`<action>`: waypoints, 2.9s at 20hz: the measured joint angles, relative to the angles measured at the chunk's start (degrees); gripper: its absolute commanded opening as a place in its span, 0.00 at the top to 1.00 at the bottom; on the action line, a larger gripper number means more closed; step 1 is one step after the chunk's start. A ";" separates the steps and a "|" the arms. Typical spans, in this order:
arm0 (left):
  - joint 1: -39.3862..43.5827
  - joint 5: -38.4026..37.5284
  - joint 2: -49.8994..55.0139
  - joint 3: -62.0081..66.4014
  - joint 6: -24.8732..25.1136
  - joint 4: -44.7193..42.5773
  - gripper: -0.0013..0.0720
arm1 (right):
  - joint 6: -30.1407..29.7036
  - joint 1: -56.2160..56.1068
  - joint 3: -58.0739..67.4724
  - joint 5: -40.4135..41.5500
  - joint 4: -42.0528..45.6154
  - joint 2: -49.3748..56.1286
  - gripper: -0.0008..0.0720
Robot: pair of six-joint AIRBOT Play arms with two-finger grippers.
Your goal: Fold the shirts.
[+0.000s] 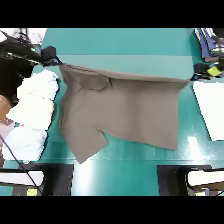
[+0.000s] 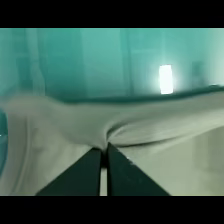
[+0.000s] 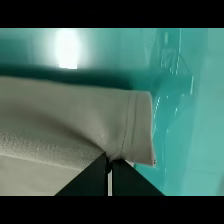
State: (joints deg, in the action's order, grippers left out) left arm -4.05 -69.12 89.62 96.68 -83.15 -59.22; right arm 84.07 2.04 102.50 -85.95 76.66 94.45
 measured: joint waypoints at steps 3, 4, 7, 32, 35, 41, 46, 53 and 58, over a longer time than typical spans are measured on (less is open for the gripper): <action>0.02 6.82 4.15 0.02 1.33 0.48 0.94 | 0.11 -0.76 7.65 2.69 0.26 6.49 0.97; 0.02 8.72 4.94 0.24 2.01 0.63 0.94 | 0.24 -0.90 9.86 3.32 0.35 7.76 0.97; 0.02 9.20 5.95 1.57 4.22 -0.46 0.95 | 0.20 -1.11 11.45 4.42 0.59 8.31 0.97; 0.00 -6.99 -22.03 -43.23 -2.47 -12.94 0.31 | -0.96 2.95 -39.39 10.45 -9.25 -28.26 0.45; -0.02 -5.60 -29.55 -55.41 -3.87 -10.78 0.31 | -1.70 4.33 -41.55 10.75 -11.17 -31.17 0.45; 0.00 0.50 -34.36 -67.93 -4.22 -3.17 0.31 | -2.19 5.07 -42.64 10.86 -12.39 -32.76 0.45; 2.01 4.66 -34.93 -70.25 -3.67 1.60 0.73 | -2.43 5.14 -42.80 10.84 -12.61 -32.98 0.45; 5.14 7.10 -36.22 -68.91 -3.78 2.47 0.95 | -3.85 6.86 -44.35 5.88 -9.70 -33.46 0.45; 5.42 5.22 -40.76 -66.10 -3.85 2.58 0.95 | -4.13 15.34 -57.70 1.75 -5.53 -36.48 0.20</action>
State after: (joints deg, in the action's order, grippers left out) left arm 1.37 -63.90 48.86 30.59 -87.00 -56.64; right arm 79.94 17.39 44.80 -84.20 71.13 57.98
